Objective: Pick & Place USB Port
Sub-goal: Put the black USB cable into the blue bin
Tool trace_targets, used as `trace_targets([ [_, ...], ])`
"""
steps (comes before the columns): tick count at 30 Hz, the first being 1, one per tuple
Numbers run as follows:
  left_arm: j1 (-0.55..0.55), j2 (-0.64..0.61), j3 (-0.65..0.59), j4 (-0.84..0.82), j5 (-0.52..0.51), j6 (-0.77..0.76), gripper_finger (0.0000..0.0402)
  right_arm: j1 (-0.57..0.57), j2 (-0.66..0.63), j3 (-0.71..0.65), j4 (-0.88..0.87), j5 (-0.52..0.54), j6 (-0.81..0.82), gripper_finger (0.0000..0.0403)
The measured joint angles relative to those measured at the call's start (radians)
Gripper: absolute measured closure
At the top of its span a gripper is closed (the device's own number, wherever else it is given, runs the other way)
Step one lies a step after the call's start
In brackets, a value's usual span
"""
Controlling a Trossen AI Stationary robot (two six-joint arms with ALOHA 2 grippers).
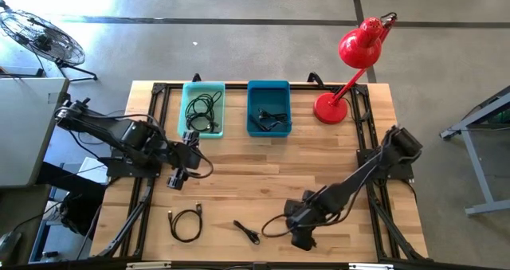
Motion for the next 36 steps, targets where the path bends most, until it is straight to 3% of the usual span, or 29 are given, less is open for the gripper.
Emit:
trace_targets([
  [16,-0.002,0.0,-0.049,0.114,0.045,-0.004,0.0149,0.065,0.244,0.007,0.021,0.014,0.07,0.0177],
  [20,-0.023,0.0,-0.048,0.141,0.066,-0.01,0.0149,0.06,0.256,0.006,0.008,0.012,0.093,0.0231],
  [25,-0.09,0.0,-0.048,0.187,0.055,-0.018,0.0149,0.037,0.232,0.003,-0.035,0.052,0.063,0.0372],
  [36,-0.259,0.005,-0.048,0.21,-0.18,-0.026,0.0149,-0.137,0.061,-0.002,-0.214,0.19,-0.166,0.0383],
])
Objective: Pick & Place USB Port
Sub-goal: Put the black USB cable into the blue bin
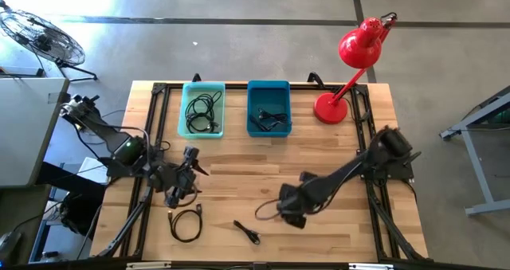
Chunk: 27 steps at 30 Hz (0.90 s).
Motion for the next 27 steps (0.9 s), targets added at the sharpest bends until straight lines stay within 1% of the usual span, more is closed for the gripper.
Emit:
trace_targets([
  [3,-0.004,0.0,0.0,0.0,-0.052,0.0,0.0149,-0.079,-0.084,0.003,-0.021,0.045,-0.095,0.0383],
  [8,-0.003,0.0,0.0,0.0,-0.155,0.0,0.0149,-0.238,-0.232,0.036,-0.02,0.17,-0.31,0.0383],
  [11,-0.003,0.0,0.0,-0.001,-0.219,0.0,0.0149,-0.362,-0.298,0.048,0.026,0.18,-0.443,0.0383],
  [13,-0.003,0.0,0.0,-0.001,-0.25,0.0,0.0149,-0.449,-0.324,0.049,0.084,0.162,-0.505,0.0383],
  [16,-0.003,0.0,0.0,-0.002,-0.274,0.0,0.0149,-0.572,-0.326,0.049,0.17,0.072,-0.594,0.0383],
  [19,-0.003,0.0,0.0,-0.002,-0.277,0.005,0.0149,-0.669,-0.298,0.049,0.222,-0.02,-0.659,0.0383],
  [23,-0.003,0.0,0.0,-0.004,-0.299,0.011,0.0149,-0.774,-0.238,0.049,0.236,-0.071,-0.677,0.0383],
  [25,-0.003,0.0,0.0,-0.003,-0.309,0.011,0.0149,-0.816,-0.211,0.048,0.239,-0.103,-0.71,0.0373],
  [27,-0.003,0.0,0.0,-0.004,-0.31,0.011,0.0149,-0.842,-0.189,0.048,0.252,-0.123,-0.74,0.035],
])
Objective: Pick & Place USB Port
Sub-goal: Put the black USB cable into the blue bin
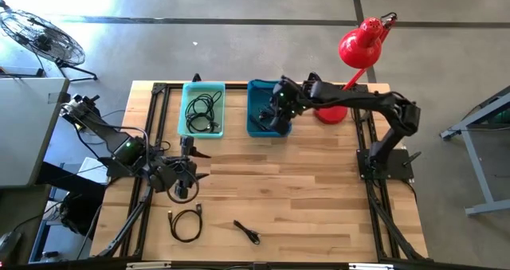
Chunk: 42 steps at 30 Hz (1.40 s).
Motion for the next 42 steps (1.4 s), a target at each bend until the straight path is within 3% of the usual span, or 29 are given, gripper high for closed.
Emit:
trace_targets([
  [11,0.0,0.0,0.0,-0.001,0.016,-0.008,0.0149,-0.021,0.068,0.0,0.17,-0.016,-0.09,0.0267],
  [19,0.0,-0.003,0.0,-0.018,0.044,-0.025,0.0149,0.05,-0.007,0.04,0.309,-0.104,-0.085,0.0213],
  [27,0.0,-0.014,0.003,-0.215,0.37,-0.275,0.0149,0.273,-0.057,0.093,0.28,-0.253,-0.115,0.0202],
  [31,0.0,-0.011,0.003,-0.246,0.457,-0.307,0.0149,0.42,-0.043,0.092,0.259,-0.199,-0.137,0.0202],
  [36,0.0,-0.003,0.002,-0.246,0.454,-0.298,0.0149,0.54,-0.043,0.092,0.259,-0.047,-0.01,0.0202],
  [42,0.0,0.009,0.002,-0.246,0.454,-0.292,0.0149,0.66,-0.016,0.092,0.37,0.05,0.112,0.0202],
])
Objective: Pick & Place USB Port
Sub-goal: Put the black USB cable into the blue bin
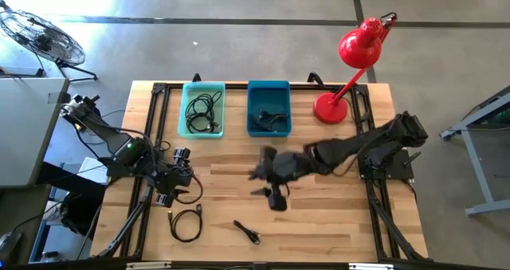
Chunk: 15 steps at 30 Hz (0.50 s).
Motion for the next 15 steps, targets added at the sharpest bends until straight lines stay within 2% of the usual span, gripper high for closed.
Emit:
trace_targets([
  [4,0.0,0.012,0.0,0.015,0.0,-0.003,0.0149,0.058,0.032,0.0,0.073,0.069,0.034,0.0202],
  [7,0.0,0.032,0.0,0.113,0.0,0.039,0.0149,0.094,0.042,0.0,0.088,0.131,0.066,0.0202],
  [12,-0.002,0.117,0.0,0.407,0.074,0.229,0.0149,0.151,0.043,-0.001,0.091,0.194,0.119,0.0202],
  [15,-0.007,0.201,0.0,0.486,0.097,0.4,0.0149,0.178,0.043,-0.001,0.089,0.211,0.124,0.0202],
])
